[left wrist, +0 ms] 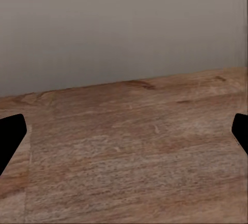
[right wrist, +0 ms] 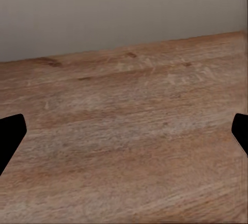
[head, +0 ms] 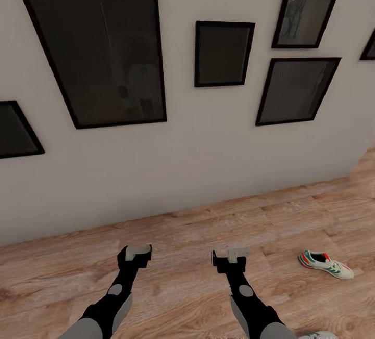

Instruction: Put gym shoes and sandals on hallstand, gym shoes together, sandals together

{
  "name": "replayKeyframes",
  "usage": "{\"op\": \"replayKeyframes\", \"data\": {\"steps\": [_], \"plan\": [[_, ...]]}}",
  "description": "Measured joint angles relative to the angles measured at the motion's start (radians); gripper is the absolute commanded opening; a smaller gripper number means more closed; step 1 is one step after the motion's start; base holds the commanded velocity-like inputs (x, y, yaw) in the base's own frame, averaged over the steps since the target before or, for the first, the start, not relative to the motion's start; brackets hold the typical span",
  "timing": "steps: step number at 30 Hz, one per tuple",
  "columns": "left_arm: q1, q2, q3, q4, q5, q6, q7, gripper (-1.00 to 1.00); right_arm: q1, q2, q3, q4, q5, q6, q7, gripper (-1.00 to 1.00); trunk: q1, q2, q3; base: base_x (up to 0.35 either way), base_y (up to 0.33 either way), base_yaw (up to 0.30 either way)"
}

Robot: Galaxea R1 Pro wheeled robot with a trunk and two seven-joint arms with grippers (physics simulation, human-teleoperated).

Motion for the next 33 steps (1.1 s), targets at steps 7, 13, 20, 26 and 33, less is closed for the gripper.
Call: {"op": "replayKeyframes", "data": {"steps": [7, 13, 20, 26, 33], "plan": [[0.000, 0.002, -0.001, -0.001, 0.000, 0.000, 0.000, 1.00, 0.000, -0.008, -0.004, -0.002, 0.000, 0.000, -0.001, 1.00, 0.000, 0.000, 0.000, 0.000, 0.000, -0.288], [0.000, 0.003, -0.001, -0.001, 0.000, 0.000, -0.001, 1.00, 0.000, -0.050, -0.013, -0.002, -0.001, 0.001, -0.001, 1.00, 0.000, 0.000, 0.000, 0.000, 0.000, -0.288], [0.000, 0.003, -0.001, 0.000, 0.000, 0.001, -0.002, 1.00, 0.000, -0.088, -0.030, -0.003, 0.001, 0.001, -0.001, 1.00, 0.000, 0.000, 0.000, 0.000, 0.000, -0.288], [0.000, 0.002, -0.001, 0.001, 0.000, 0.002, -0.002, 1.00, 0.000, -0.118, -0.032, -0.001, 0.002, 0.000, -0.002, 1.00, 0.000, 0.000, 0.000, 0.000, 0.000, -0.288], [0.000, -0.001, 0.000, 0.002, -0.001, 0.002, -0.002, 1.00, 0.000, -0.149, -0.068, 0.006, 0.000, 0.000, -0.004, 1.00, 0.000, 0.000, 0.000, 0.000, 0.000, -0.288]]}}
